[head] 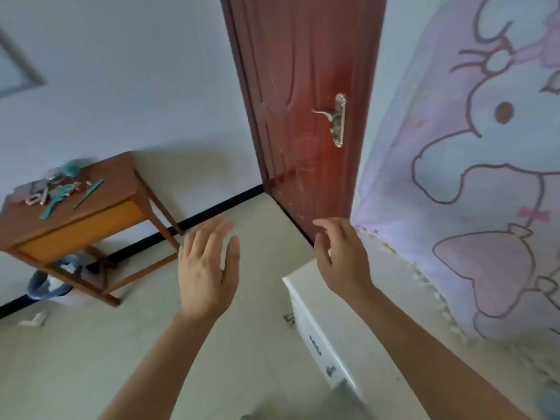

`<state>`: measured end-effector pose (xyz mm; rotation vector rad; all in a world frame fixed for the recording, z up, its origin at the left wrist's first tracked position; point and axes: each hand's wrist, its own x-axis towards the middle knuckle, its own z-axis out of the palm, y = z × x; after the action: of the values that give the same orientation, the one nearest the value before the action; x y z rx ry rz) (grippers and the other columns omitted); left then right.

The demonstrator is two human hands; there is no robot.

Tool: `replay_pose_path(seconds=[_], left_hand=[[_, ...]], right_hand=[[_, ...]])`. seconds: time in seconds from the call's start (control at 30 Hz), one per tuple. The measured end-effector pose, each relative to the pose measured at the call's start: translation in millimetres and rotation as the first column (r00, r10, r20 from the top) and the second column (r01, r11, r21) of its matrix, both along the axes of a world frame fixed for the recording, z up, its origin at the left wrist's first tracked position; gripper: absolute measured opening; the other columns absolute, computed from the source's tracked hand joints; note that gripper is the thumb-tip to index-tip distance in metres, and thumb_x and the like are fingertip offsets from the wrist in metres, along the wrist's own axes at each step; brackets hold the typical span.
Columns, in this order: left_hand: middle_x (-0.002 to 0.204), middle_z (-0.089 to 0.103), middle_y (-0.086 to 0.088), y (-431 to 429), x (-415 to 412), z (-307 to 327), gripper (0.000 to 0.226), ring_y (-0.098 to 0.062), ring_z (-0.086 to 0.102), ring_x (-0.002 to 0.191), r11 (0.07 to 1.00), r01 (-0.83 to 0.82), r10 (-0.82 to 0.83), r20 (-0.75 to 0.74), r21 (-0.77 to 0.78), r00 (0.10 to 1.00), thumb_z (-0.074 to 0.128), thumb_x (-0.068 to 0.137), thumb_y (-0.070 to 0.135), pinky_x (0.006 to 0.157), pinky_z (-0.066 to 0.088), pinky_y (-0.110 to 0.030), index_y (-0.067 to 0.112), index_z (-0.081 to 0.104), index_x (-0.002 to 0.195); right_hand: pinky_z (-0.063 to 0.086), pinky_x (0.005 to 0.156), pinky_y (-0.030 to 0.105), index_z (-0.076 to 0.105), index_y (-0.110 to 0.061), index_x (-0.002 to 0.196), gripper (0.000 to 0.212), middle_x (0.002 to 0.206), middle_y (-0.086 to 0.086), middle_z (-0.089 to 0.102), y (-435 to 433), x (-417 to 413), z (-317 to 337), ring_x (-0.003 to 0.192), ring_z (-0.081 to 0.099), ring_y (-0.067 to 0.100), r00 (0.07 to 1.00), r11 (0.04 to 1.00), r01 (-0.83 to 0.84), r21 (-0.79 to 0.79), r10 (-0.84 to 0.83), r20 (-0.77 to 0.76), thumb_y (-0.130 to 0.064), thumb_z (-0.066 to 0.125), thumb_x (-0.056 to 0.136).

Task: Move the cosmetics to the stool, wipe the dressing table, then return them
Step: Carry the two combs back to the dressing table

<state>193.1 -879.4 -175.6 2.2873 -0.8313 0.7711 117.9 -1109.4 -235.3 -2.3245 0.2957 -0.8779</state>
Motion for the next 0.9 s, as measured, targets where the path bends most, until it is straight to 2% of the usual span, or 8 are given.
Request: replay_pose_path(seconds=[0.1, 0.23, 0.4, 0.53, 0.67, 0.8, 0.9], left_hand=[[0.138, 0.055, -0.009, 94.3, 31.8, 11.4, 0.039, -0.029, 0.048, 0.129, 0.987, -0.164, 0.164, 0.007, -0.004, 0.987, 0.043, 0.101, 0.031, 0.106, 0.037, -0.042, 0.008, 0.060, 0.128], [0.150, 0.044, -0.010, 221.9, 79.2, 22.2, 0.047, -0.030, 0.036, 0.140, 0.935, -0.352, 0.352, 0.003, 0.040, 0.936, 0.040, 0.100, 0.038, 0.110, 0.033, -0.049, 0.012, 0.053, 0.137], [0.156, 0.033, -0.010, 339.2, 130.7, 29.4, 0.053, -0.029, 0.029, 0.145, 0.841, -0.538, 0.537, 0.039, 0.055, 0.843, 0.039, 0.101, 0.044, 0.109, 0.030, -0.050, 0.015, 0.046, 0.144], [0.160, 0.024, -0.010, 395.1, 174.7, 32.3, 0.058, -0.029, 0.022, 0.147, 0.773, -0.626, 0.629, 0.002, 0.099, 0.777, 0.038, 0.099, 0.048, 0.111, 0.028, -0.052, 0.019, 0.036, 0.149], [0.163, 0.012, -0.009, 427.7, 224.7, 25.6, 0.066, -0.027, 0.008, 0.151, 0.726, -0.670, 0.684, -0.071, 0.154, 0.726, 0.034, 0.098, 0.055, 0.115, 0.020, -0.051, 0.024, 0.021, 0.154], [0.164, -0.001, -0.008, 450.4, 294.6, 9.3, 0.072, -0.025, -0.002, 0.151, 0.705, -0.666, 0.702, -0.110, 0.243, 0.703, 0.027, 0.097, 0.061, 0.119, 0.011, -0.050, 0.028, 0.005, 0.156], [0.164, -0.009, -0.007, 462.1, 366.2, 0.2, 0.073, -0.024, -0.009, 0.151, 0.675, -0.658, 0.724, -0.131, 0.335, 0.677, 0.021, 0.096, 0.063, 0.120, 0.005, -0.048, 0.026, 0.000, 0.157]], right_hand=[[0.051, 0.087, 0.040, 0.060, -0.012, 0.122, 0.028, 0.118, 0.002, 0.057, 67.4, 70.2, 21.4, 0.107, 0.058, 0.020, 0.991, 0.990, -0.113, -0.080, 0.119, 0.068, -0.012, 0.054, 0.094], [0.046, 0.098, 0.043, 0.060, -0.009, 0.126, 0.031, 0.127, 0.009, 0.057, 181.4, 162.4, 40.6, 0.119, 0.055, 0.026, 0.969, 0.961, -0.200, -0.189, 0.223, 0.109, -0.017, 0.055, 0.096], [0.034, 0.109, 0.035, 0.052, -0.012, 0.137, 0.040, 0.145, 0.012, 0.045, 308.8, 245.8, 61.6, 0.134, 0.043, 0.026, 0.928, 0.899, -0.345, -0.269, 0.370, 0.048, -0.030, 0.051, 0.101], [0.030, 0.112, 0.032, 0.044, -0.017, 0.144, 0.047, 0.151, 0.009, 0.039, 372.2, 302.3, 64.0, 0.139, 0.037, 0.023, 0.877, 0.841, -0.463, -0.281, 0.481, -0.004, -0.040, 0.041, 0.103], [0.024, 0.113, 0.028, 0.038, -0.019, 0.147, 0.050, 0.156, 0.007, 0.032, 411.7, 366.7, 52.6, 0.142, 0.031, 0.019, 0.848, 0.805, -0.518, -0.289, 0.529, -0.044, -0.042, 0.040, 0.103], [0.028, 0.115, 0.034, 0.034, -0.020, 0.150, 0.054, 0.159, 0.007, 0.027, 443.3, 446.5, 32.0, 0.145, 0.028, 0.020, 0.833, 0.800, -0.546, -0.247, 0.550, -0.063, -0.045, 0.039, 0.102], [0.030, 0.117, 0.040, 0.031, -0.021, 0.152, 0.056, 0.162, 0.008, 0.021, 460.4, 519.1, 15.7, 0.148, 0.024, 0.023, 0.817, 0.788, -0.575, -0.220, 0.567, -0.108, -0.048, 0.034, 0.102]])
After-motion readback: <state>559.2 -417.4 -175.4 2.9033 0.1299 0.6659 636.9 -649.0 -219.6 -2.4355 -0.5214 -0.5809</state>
